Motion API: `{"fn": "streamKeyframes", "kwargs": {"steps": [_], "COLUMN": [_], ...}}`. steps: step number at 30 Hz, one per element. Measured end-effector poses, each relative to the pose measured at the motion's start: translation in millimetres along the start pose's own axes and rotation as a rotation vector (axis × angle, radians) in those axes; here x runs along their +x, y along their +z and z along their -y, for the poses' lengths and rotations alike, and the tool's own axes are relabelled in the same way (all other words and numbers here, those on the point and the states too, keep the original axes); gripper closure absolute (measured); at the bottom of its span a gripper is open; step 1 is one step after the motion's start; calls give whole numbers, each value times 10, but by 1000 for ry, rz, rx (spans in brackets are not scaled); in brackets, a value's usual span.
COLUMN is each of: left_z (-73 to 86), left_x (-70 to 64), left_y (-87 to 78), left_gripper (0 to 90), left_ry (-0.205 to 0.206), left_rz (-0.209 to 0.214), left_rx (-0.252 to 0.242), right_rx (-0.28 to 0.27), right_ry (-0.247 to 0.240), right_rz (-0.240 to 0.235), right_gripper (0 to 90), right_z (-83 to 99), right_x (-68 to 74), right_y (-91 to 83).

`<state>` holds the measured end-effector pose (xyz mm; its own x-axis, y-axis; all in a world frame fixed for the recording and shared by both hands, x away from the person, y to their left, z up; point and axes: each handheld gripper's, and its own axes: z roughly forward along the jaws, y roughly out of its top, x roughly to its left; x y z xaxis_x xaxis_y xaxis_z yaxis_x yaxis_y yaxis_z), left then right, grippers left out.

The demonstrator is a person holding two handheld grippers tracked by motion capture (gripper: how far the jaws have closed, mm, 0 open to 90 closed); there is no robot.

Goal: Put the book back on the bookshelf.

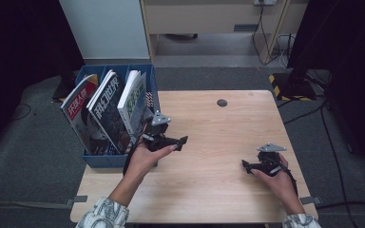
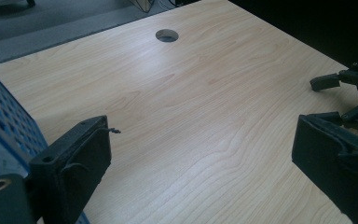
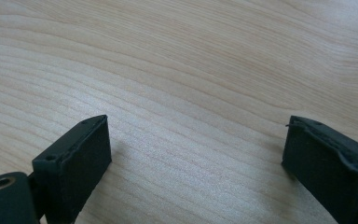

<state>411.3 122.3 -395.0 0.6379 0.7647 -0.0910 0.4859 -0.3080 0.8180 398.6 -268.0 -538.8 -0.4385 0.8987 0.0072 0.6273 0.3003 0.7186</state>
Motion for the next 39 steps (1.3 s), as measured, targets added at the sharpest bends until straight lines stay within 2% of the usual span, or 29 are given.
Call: {"fn": "streamKeyframes", "kwargs": {"steps": [6,20,39], "left_z": [-53,-36,127], "left_x": [-38,-205,-518], "left_y": [92,359,714], "left_gripper": [43,39,40], "left_ry": [19,63,109], "left_rz": [1,3,51], "left_rx": [17,75,123], "right_rx": [0,3,6], "right_ry": [0,4,6], "right_rz": [1,2,6], "right_gripper": [80,71,60], "right_z": [0,3,2], "right_x": [1,5,2], "right_y": [0,-1,1]}}
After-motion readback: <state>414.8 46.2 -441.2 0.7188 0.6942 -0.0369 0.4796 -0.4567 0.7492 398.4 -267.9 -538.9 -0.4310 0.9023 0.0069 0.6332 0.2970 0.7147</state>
